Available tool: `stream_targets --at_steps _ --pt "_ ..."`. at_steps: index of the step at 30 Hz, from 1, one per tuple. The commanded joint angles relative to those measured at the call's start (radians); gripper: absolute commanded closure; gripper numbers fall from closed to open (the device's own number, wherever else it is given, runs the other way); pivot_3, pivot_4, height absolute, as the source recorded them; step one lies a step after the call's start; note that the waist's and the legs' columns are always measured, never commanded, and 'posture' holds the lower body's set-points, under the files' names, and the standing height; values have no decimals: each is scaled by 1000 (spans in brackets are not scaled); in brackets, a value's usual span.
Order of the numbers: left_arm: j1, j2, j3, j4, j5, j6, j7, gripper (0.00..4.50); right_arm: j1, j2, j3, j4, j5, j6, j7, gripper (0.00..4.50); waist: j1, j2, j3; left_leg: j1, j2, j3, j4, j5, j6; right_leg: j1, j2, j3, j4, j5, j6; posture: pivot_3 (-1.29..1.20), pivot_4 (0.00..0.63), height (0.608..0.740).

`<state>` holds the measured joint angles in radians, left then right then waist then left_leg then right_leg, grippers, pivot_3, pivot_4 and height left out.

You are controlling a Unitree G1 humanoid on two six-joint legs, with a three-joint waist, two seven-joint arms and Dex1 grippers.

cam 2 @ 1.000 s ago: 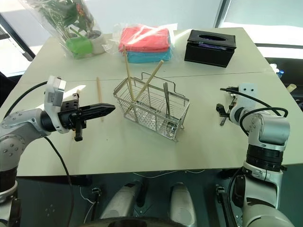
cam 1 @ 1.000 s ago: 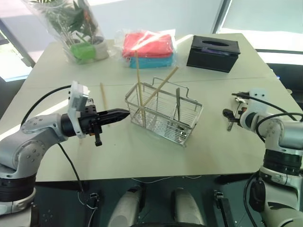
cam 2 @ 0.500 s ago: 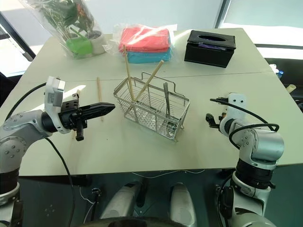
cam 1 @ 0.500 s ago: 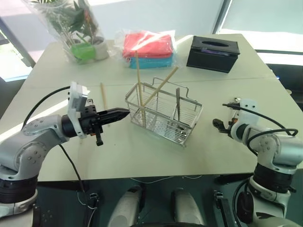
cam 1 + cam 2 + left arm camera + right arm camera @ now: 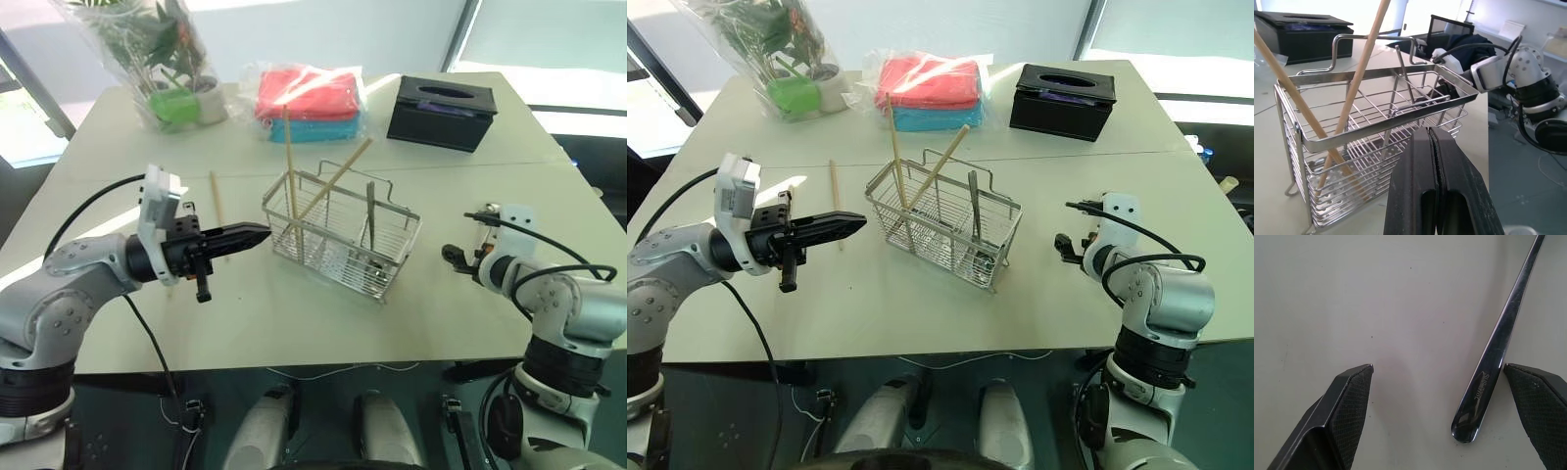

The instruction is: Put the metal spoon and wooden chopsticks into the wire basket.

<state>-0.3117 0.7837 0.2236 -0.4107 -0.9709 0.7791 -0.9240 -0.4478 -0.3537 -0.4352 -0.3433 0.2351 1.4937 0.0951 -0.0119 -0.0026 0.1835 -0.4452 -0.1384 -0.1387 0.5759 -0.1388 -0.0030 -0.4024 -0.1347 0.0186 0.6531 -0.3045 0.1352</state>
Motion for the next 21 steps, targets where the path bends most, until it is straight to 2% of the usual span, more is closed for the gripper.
stream_targets --at_steps 1,4,11,16,18,21 --pt "-1 36 29 -19 -3 -7 -29 4500 7 2 -21 24 -11 -8 -4 80 0 0 0 0 0 0 0 0 0 0 0 0 0 0 0 0 150 740" --pt "-1 50 33 -8 2 -14 -39 4500 11 4 -20 24 -13 -12 -6 848 0 0 0 0 0 0 0 0 0 0 0 0 -1 0 -1 0 150 740" --pt "-10 51 38 -2 1 -20 -33 4500 6 9 -18 29 -22 -17 -3 4365 -6 0 0 0 4 0 -1 0 0 -1 2 0 -2 1 -1 0 150 740" --pt "-6 39 31 -3 7 -29 -25 4500 12 -5 -12 30 -25 -21 4 4443 -1 0 0 0 5 0 -1 0 0 -1 2 -1 -2 1 -1 0 150 740" --pt "-6 34 26 1 11 -33 -24 4500 27 -50 27 27 -28 -50 24 4443 -1 0 0 -1 5 1 -1 0 0 -1 2 -1 -3 1 -2 0 150 740" --pt "-9 24 18 8 17 -41 -21 4500 53 -176 106 27 -41 -136 77 4443 2 0 0 -2 5 1 -1 0 0 -1 2 -1 -4 1 -2 0 150 740"
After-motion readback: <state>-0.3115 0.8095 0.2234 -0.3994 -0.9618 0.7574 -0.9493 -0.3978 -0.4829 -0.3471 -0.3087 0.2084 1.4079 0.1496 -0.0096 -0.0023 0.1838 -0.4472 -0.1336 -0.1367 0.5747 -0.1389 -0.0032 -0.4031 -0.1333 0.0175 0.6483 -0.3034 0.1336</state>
